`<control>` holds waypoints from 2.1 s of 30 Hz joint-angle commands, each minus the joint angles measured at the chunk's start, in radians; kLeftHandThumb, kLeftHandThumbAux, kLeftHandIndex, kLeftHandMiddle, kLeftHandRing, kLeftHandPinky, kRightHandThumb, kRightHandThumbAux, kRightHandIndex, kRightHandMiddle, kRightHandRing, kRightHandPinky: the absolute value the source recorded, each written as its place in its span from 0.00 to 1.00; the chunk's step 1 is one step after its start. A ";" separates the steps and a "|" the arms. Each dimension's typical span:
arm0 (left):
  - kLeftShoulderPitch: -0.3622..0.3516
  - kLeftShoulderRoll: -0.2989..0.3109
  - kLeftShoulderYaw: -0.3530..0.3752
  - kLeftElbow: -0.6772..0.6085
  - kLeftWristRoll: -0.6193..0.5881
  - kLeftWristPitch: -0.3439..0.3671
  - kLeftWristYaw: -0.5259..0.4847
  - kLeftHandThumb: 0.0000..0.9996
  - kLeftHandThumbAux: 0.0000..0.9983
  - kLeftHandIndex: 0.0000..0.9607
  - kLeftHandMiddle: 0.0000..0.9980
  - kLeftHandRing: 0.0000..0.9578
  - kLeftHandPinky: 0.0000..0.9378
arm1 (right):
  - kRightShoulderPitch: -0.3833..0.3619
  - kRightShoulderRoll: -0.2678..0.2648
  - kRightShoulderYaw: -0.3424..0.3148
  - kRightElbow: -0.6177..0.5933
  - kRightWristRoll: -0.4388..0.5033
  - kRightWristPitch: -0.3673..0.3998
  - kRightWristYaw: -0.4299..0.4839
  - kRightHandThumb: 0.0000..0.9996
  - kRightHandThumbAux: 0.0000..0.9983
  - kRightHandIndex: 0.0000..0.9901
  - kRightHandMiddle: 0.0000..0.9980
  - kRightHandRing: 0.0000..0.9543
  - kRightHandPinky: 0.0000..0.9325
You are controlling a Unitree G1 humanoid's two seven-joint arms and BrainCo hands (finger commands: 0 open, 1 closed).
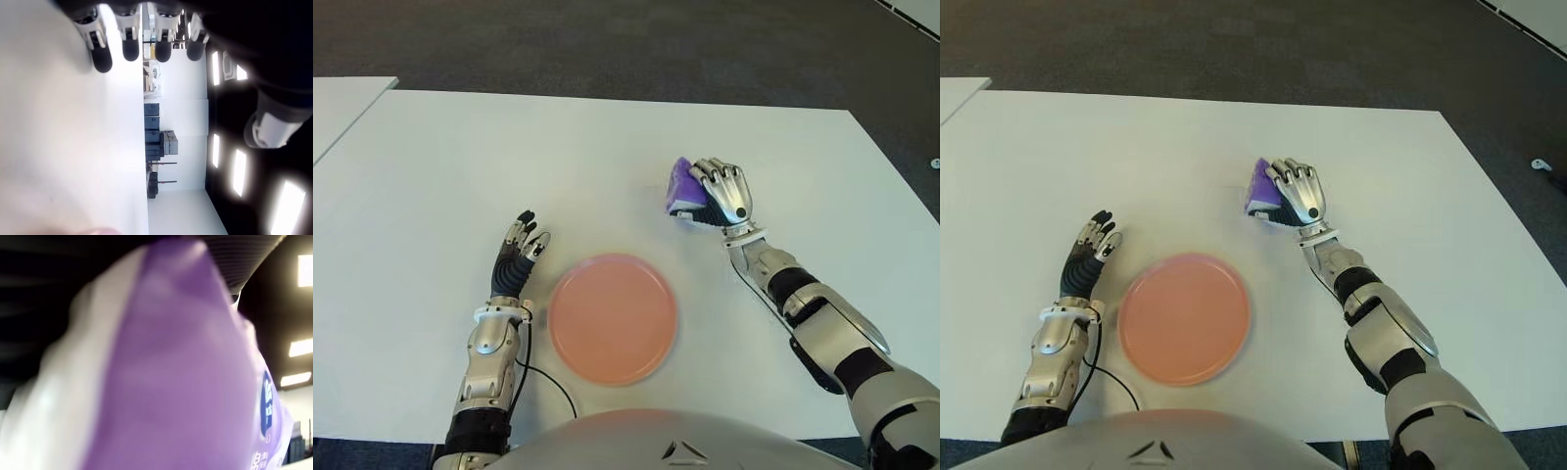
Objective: Put the tissue paper into the plate.
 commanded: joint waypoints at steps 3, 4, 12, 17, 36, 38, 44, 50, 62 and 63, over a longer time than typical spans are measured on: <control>0.028 0.000 0.004 0.019 0.000 0.028 0.005 0.00 0.51 0.00 0.00 0.00 0.00 | 0.086 -0.080 -0.121 -0.354 0.006 0.064 0.053 0.74 0.71 0.44 0.88 0.92 0.94; 0.029 0.001 0.005 0.019 -0.001 0.028 0.004 0.00 0.52 0.00 0.00 0.00 0.00 | 0.108 -0.089 -0.144 -0.432 0.008 0.076 0.069 0.74 0.71 0.44 0.88 0.92 0.94; 0.032 0.004 0.005 0.015 -0.009 0.033 -0.005 0.00 0.52 0.00 0.00 0.00 0.00 | 0.242 -0.086 -0.244 -0.822 0.053 0.069 0.209 0.73 0.71 0.44 0.87 0.90 0.92; 0.032 0.005 0.005 0.011 -0.014 0.039 -0.010 0.00 0.51 0.00 0.00 0.00 0.00 | 0.328 -0.050 -0.246 -0.966 0.055 0.023 0.227 0.73 0.72 0.44 0.86 0.90 0.91; 0.038 0.009 -0.007 -0.002 -0.015 0.044 -0.015 0.00 0.51 0.00 0.00 0.00 0.00 | 0.580 -0.065 -0.181 -1.152 0.041 -0.312 0.496 0.71 0.72 0.44 0.80 0.83 0.86; 0.039 0.011 -0.007 -0.001 -0.016 0.043 -0.016 0.00 0.51 0.00 0.00 0.00 0.00 | 0.586 -0.072 -0.171 -1.141 0.036 -0.342 0.533 0.71 0.72 0.44 0.80 0.84 0.86; 0.038 0.015 -0.006 0.005 -0.017 0.039 -0.015 0.00 0.50 0.00 0.00 0.00 0.00 | 0.593 -0.069 -0.174 -1.098 0.036 -0.422 0.586 0.71 0.72 0.44 0.81 0.84 0.86; 0.034 0.016 -0.007 0.015 -0.015 0.032 -0.013 0.00 0.50 0.00 0.00 0.00 0.00 | 0.592 -0.078 -0.154 -1.093 0.025 -0.442 0.723 0.71 0.72 0.44 0.82 0.85 0.88; 0.029 0.017 -0.010 0.019 -0.011 0.030 -0.009 0.00 0.50 0.00 0.00 0.00 0.00 | 0.587 -0.045 -0.140 -1.016 -0.034 -0.473 0.776 0.72 0.72 0.44 0.84 0.87 0.90; 0.029 0.017 -0.010 0.020 -0.011 0.029 -0.009 0.00 0.50 0.00 0.00 0.00 0.00 | 0.586 -0.041 -0.139 -1.010 -0.039 -0.472 0.778 0.72 0.72 0.44 0.84 0.87 0.90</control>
